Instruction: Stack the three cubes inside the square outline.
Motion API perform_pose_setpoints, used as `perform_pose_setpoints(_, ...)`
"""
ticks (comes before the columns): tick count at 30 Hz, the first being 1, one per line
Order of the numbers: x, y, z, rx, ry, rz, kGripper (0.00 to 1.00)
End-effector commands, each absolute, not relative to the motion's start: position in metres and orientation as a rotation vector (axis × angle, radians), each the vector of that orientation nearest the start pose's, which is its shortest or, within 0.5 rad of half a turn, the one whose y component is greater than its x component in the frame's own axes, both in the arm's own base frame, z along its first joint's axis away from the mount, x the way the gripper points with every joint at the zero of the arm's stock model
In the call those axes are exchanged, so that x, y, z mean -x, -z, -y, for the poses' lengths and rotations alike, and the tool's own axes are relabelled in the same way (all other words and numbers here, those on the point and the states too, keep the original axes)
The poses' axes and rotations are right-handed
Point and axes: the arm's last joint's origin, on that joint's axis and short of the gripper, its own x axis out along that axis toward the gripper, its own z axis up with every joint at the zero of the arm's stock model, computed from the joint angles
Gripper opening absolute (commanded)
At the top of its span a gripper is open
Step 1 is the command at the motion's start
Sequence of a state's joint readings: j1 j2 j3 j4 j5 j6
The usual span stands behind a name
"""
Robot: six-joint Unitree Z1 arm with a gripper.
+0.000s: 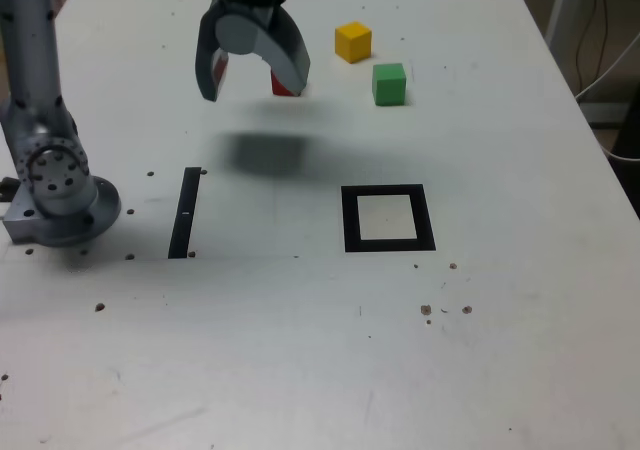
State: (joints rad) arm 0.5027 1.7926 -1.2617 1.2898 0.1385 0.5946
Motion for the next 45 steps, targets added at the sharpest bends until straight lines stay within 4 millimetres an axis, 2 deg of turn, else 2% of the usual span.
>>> perform_pose_setpoints(1, -0.233, -0.269, -0.145, -0.078, 0.099, -1.856, 1.0)
perform_pose_setpoints(12, -0.248, -0.272, -0.194, -0.087, 0.111, -1.861, 1.0)
perform_pose_setpoints(22, -0.259, -0.259, -0.23, -0.068, 0.113, -1.874, 1.0)
perform_pose_setpoints(33, -0.271, -0.24, -0.254, -0.038, 0.113, -1.892, 0.99)
perform_pose_setpoints(45, -0.277, -0.219, -0.265, -0.009, 0.133, -1.92, 0.99)
